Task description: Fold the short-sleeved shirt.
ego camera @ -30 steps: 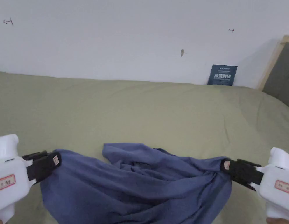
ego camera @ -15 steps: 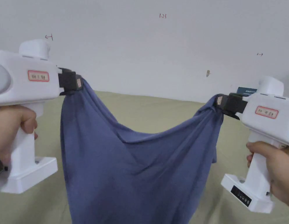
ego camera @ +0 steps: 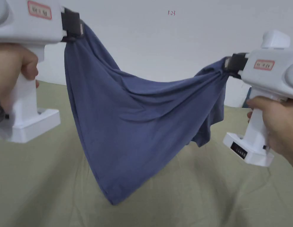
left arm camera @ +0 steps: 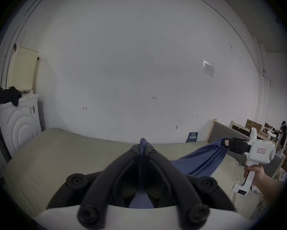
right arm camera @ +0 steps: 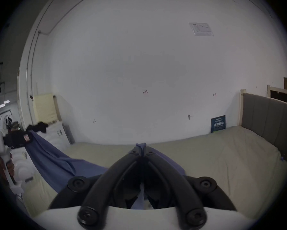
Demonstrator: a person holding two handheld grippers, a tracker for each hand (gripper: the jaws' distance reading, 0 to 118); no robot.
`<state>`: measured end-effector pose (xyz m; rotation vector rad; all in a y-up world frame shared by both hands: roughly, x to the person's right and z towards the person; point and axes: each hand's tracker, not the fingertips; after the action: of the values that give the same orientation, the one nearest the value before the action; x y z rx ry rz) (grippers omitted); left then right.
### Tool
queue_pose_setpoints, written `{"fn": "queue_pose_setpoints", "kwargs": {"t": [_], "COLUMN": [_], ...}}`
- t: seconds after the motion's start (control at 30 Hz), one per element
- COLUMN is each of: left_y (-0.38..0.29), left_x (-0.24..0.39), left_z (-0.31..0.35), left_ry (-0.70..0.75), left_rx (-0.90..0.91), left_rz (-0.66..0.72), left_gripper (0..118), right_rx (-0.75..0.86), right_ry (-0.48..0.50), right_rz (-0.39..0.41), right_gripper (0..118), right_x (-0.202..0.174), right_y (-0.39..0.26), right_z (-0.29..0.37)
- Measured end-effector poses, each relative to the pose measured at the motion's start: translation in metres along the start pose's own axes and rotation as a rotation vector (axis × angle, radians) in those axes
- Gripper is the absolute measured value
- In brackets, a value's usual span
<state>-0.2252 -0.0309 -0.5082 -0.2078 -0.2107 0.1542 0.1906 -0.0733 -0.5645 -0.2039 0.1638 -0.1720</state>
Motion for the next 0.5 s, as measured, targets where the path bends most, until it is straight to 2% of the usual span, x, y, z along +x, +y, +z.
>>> {"fn": "queue_pose_setpoints", "kwargs": {"t": [0.13,0.23,0.33,0.5], "left_y": [-0.054,-0.104,-0.149,-0.204], "left_x": [-0.007,-0.008,-0.006,-0.003], "left_z": [0.024,0.053,0.093,0.154], "left_ry": [-0.022,-0.025,-0.047,-0.031], "left_rx": [-0.09,-0.171,-0.222,-0.3], "left_rz": [0.028,0.041,0.069,0.137], "left_gripper": [4,4,4,4], "right_rx": [-0.106,-0.18,-0.234,-0.264], "right_ry": [-0.046,-0.087,-0.135,-0.184], "right_rz": [0.04,-0.019,-0.027,-0.121], "right_gripper": [3,3,3,3], "right_x": [0.027,0.054,0.077,0.097], "right_y": [-0.049,-0.092,-0.129,-0.171], "right_z": [0.022,0.051,0.084,0.152]}}
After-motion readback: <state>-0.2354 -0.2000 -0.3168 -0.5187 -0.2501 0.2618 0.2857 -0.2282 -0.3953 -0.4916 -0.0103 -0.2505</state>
